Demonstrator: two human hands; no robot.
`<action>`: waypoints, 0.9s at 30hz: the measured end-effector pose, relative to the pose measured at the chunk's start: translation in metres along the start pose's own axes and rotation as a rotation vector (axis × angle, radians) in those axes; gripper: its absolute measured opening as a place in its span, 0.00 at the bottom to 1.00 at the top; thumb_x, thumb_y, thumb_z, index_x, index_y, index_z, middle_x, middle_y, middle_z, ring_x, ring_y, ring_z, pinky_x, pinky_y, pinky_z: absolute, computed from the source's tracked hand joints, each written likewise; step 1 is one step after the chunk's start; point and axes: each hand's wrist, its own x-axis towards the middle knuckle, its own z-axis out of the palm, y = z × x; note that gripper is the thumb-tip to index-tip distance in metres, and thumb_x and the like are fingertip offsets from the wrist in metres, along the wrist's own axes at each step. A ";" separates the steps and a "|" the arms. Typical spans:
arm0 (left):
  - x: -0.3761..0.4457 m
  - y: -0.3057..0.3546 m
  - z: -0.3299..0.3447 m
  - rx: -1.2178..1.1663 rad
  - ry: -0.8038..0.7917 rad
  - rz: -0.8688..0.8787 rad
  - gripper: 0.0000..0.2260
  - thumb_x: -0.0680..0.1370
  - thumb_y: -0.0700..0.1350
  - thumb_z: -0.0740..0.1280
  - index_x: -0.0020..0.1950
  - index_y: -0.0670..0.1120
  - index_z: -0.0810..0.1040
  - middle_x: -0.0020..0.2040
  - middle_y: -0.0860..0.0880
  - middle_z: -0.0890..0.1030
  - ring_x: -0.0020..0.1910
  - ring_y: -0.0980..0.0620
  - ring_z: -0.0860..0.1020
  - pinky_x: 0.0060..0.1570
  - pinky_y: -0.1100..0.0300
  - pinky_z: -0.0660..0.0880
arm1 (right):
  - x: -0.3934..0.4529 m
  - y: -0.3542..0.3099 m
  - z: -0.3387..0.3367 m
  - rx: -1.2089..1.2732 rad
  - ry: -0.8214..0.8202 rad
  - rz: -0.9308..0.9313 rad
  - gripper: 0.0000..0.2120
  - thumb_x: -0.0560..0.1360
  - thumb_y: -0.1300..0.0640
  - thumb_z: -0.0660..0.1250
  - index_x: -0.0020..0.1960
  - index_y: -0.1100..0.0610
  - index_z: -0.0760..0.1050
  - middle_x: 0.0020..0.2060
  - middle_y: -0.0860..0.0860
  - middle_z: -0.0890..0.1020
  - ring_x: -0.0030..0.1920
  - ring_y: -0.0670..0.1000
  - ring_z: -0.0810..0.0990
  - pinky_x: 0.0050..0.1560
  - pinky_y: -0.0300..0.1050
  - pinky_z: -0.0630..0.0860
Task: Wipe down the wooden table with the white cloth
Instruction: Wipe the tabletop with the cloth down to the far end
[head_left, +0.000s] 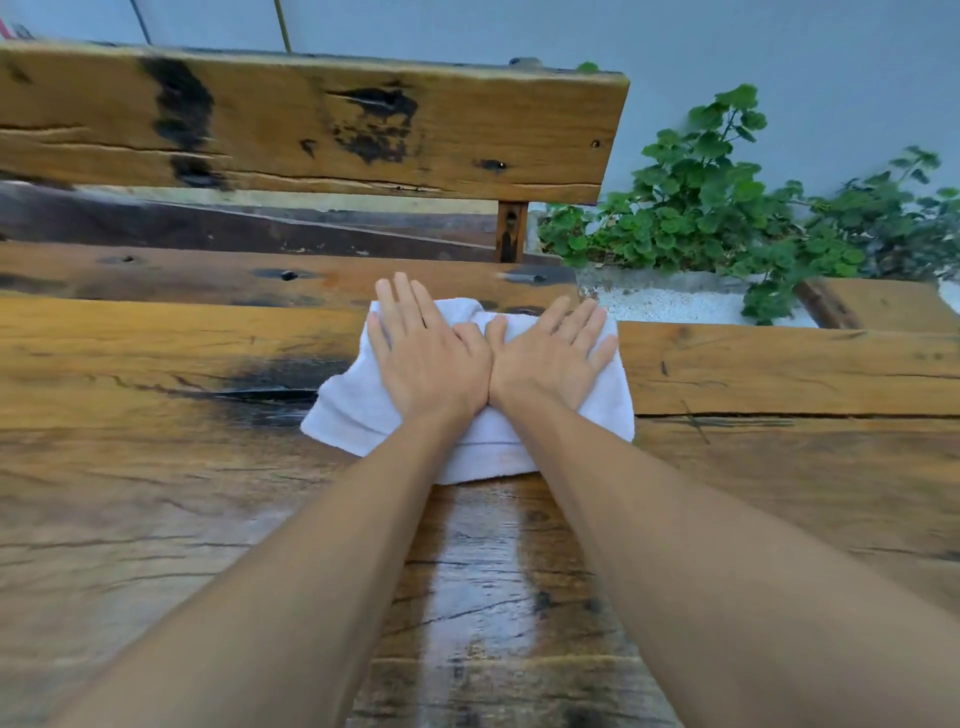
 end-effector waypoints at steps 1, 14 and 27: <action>-0.009 -0.003 0.002 0.000 -0.016 -0.011 0.42 0.74 0.63 0.34 0.82 0.39 0.47 0.84 0.45 0.46 0.82 0.47 0.40 0.80 0.46 0.41 | -0.009 0.005 0.001 0.000 -0.003 -0.009 0.40 0.81 0.35 0.46 0.83 0.60 0.42 0.82 0.60 0.44 0.82 0.58 0.39 0.80 0.60 0.38; -0.202 -0.026 -0.036 -0.021 -0.150 -0.004 0.33 0.81 0.57 0.42 0.82 0.41 0.46 0.84 0.46 0.47 0.83 0.48 0.42 0.80 0.47 0.40 | -0.177 0.115 -0.014 -0.008 -0.041 -0.085 0.38 0.81 0.35 0.43 0.83 0.55 0.38 0.82 0.56 0.39 0.81 0.55 0.34 0.79 0.61 0.33; -0.508 -0.056 -0.116 -0.046 -0.275 0.031 0.42 0.72 0.62 0.30 0.83 0.43 0.45 0.84 0.47 0.45 0.83 0.48 0.42 0.80 0.48 0.41 | -0.449 0.280 -0.051 -0.011 -0.069 -0.027 0.35 0.83 0.37 0.44 0.83 0.52 0.39 0.83 0.54 0.41 0.82 0.52 0.37 0.80 0.57 0.38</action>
